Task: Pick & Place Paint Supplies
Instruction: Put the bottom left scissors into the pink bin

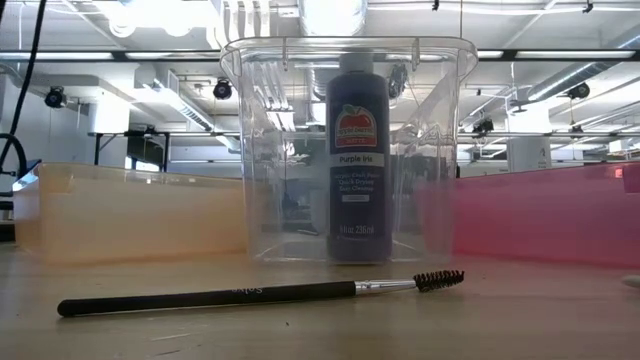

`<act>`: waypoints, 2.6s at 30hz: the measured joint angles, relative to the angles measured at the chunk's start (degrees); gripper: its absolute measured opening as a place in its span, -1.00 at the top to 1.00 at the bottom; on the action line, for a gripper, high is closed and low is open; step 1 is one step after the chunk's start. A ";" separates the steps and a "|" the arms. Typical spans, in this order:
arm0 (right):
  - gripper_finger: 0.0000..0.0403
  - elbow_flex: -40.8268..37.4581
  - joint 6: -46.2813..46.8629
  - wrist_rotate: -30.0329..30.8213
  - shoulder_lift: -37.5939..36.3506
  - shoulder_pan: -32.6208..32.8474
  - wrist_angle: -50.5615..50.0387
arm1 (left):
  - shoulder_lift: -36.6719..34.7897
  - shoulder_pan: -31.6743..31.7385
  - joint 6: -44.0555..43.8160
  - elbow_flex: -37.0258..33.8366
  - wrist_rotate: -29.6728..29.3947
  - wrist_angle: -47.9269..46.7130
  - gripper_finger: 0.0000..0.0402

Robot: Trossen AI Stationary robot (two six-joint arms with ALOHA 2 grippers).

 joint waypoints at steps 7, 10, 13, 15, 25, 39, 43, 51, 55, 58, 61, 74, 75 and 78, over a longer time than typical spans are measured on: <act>-0.19 0.00 0.76 1.43 0.00 -0.02 -0.18 | -5.47 -1.28 3.43 -0.04 9.45 -7.42 -0.05; -0.19 0.00 1.63 2.08 -0.02 -0.02 -0.36 | -6.53 -2.48 2.93 -0.07 14.71 -12.07 -0.05; -0.19 0.00 2.60 3.73 -0.02 -0.02 -0.42 | -7.04 -4.41 -0.66 -0.07 17.79 -18.68 -0.05; -0.19 0.00 3.73 4.84 -0.02 -0.02 -0.42 | -7.08 -6.07 -3.69 -0.11 18.98 -23.56 -0.05; -0.19 -0.01 10.37 8.93 0.67 -0.02 -0.04 | -10.08 -17.14 -21.44 -12.12 21.83 -22.82 -0.05; -0.19 -0.02 14.08 9.03 1.62 -0.02 0.22 | -12.11 -27.15 -54.07 -41.57 24.19 5.23 -0.03; -0.19 -0.02 14.64 9.03 1.62 -0.02 0.23 | -12.08 -27.04 -65.68 -49.31 24.06 15.26 -0.03; -0.19 -0.02 14.64 9.01 1.62 -0.02 0.55 | -12.08 -27.46 -70.21 -58.15 24.90 23.04 -0.03; -0.19 -0.02 14.64 9.01 1.62 -0.02 0.55 | -12.08 -27.46 -71.44 -60.43 24.92 28.44 -0.03; -0.19 -0.04 14.64 8.98 1.62 -0.02 0.55 | -11.18 -27.46 -71.91 -60.54 24.92 30.09 -0.01; -0.19 -0.10 14.62 8.98 1.64 -0.02 0.53 | -9.28 -27.46 -71.93 -60.34 25.21 31.11 0.08; -0.19 -0.11 14.40 8.78 1.68 -0.02 0.41 | -2.33 -27.46 -73.18 -60.20 28.77 36.92 0.48; -0.19 -0.11 14.42 8.70 1.68 -0.02 0.41 | -2.06 -27.46 -73.19 -60.14 29.04 37.42 0.49; -0.19 -0.11 14.46 8.25 1.68 -0.02 0.37 | -1.81 -27.46 -73.18 -59.96 29.19 39.68 0.49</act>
